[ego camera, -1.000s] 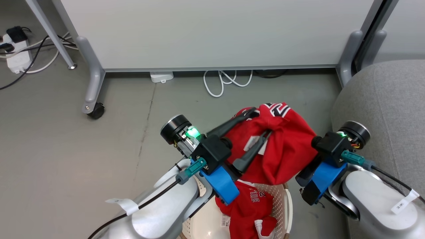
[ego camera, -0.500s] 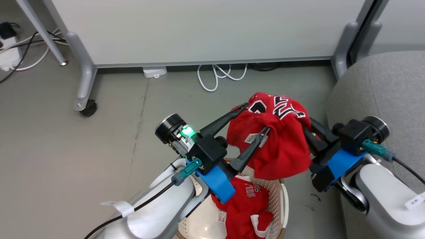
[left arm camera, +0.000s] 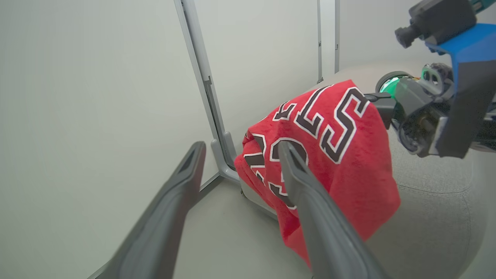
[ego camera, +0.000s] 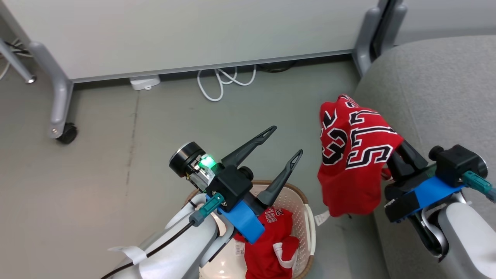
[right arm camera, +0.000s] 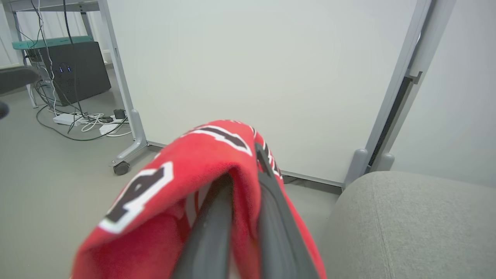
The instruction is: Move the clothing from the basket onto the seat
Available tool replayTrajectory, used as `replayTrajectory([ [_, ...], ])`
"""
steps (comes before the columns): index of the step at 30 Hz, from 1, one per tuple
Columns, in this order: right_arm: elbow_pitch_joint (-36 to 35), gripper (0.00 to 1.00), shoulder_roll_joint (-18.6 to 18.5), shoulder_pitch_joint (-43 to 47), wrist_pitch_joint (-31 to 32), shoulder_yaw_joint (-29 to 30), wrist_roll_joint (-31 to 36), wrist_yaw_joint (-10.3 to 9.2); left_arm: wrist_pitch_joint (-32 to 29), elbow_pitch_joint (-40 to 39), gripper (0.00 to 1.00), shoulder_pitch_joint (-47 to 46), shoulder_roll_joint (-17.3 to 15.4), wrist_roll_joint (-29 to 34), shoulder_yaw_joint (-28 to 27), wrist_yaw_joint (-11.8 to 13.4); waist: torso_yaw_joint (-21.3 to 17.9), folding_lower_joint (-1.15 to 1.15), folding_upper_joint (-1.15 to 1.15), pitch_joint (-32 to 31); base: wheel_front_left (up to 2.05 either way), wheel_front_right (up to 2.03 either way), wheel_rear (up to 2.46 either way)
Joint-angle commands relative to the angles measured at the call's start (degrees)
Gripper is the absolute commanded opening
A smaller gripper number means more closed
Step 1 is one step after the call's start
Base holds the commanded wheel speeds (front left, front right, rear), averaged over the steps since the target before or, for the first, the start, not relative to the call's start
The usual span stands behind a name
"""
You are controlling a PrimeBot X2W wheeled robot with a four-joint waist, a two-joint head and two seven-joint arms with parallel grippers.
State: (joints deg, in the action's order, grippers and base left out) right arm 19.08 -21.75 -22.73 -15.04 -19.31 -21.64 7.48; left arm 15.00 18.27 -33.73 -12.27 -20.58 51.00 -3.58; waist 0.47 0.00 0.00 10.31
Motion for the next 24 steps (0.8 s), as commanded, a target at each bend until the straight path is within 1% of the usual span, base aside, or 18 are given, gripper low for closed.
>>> replayTrajectory([
  [1,-0.6,0.0,0.4,0.8,-0.2,0.9,0.5,0.03,0.2,-0.4,1.0,0.7,-0.2,0.3,-0.1,0.0,-1.1,0.0,0.0,0.4,0.0,0.0,0.0],
  [12,-3.5,0.0,3.9,4.2,-0.2,7.6,2.0,0.03,0.2,-1.4,1.0,0.5,0.2,1.7,0.3,-0.5,-7.6,0.0,0.0,1.9,0.0,0.0,0.0],
  [24,-5.6,0.0,6.7,7.6,-0.2,12.3,2.7,0.03,0.2,-1.1,1.0,0.6,1.0,3.0,1.2,-1.2,-13.3,0.0,0.0,2.5,0.0,0.0,0.0],
])
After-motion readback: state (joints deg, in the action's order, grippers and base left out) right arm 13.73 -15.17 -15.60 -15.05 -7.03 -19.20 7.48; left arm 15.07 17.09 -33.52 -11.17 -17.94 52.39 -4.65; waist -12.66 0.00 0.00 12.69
